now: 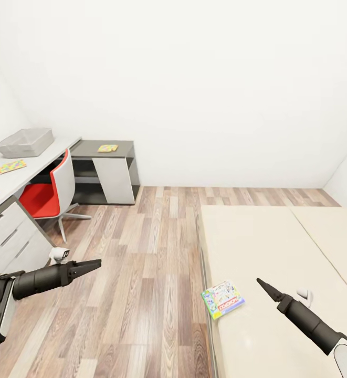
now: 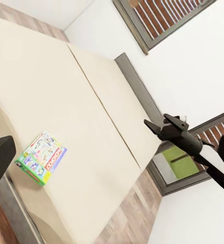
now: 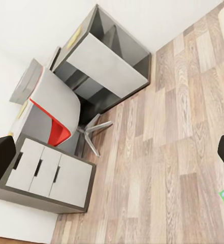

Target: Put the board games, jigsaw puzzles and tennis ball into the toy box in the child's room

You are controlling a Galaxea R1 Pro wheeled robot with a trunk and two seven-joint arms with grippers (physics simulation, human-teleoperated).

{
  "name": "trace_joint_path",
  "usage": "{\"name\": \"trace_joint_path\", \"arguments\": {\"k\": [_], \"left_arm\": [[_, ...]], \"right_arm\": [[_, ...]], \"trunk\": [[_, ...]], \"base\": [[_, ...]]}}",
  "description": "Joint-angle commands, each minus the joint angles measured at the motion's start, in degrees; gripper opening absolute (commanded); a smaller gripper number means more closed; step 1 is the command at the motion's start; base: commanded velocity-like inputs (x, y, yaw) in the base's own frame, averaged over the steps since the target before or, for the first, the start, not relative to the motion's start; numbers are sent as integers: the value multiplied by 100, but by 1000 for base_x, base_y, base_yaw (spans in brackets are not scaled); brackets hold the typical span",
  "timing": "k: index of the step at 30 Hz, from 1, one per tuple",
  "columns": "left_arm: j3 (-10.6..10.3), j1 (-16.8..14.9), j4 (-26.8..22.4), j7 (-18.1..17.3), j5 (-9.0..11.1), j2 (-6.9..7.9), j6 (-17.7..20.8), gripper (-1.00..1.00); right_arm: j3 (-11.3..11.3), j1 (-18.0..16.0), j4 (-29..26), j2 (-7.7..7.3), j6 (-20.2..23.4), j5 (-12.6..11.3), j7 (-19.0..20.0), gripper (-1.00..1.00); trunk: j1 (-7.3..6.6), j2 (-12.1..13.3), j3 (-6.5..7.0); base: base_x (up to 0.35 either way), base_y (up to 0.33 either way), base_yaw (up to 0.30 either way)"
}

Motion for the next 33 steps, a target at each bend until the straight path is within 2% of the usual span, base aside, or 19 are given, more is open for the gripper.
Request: {"name": "trace_joint_path", "arguments": {"k": [1,14,23,33], "left_arm": [[2,-4,-1,-25,-8,4,61,100],[1,-4,-1,-25,-10,2,65,100],[3,-4,-1,-25,-6,0,69,100],[4,-4,-1,-25,-6,5,74,100]], "right_arm": [[-3,-4,0,0,28,-40,5,100],[-3,-4,44,-19,-4,-43,7,100],[-10,-4,69,-26,1,-45,10,100],[-12,-4,70,-29,1,-52,5,100]], "trunk": [[3,-10,0],[3,-10,120],[3,-10,140],[3,-10,141]], "base": [[0,0,0],[0,0,24],[0,11,21],[0,228,1]]}}
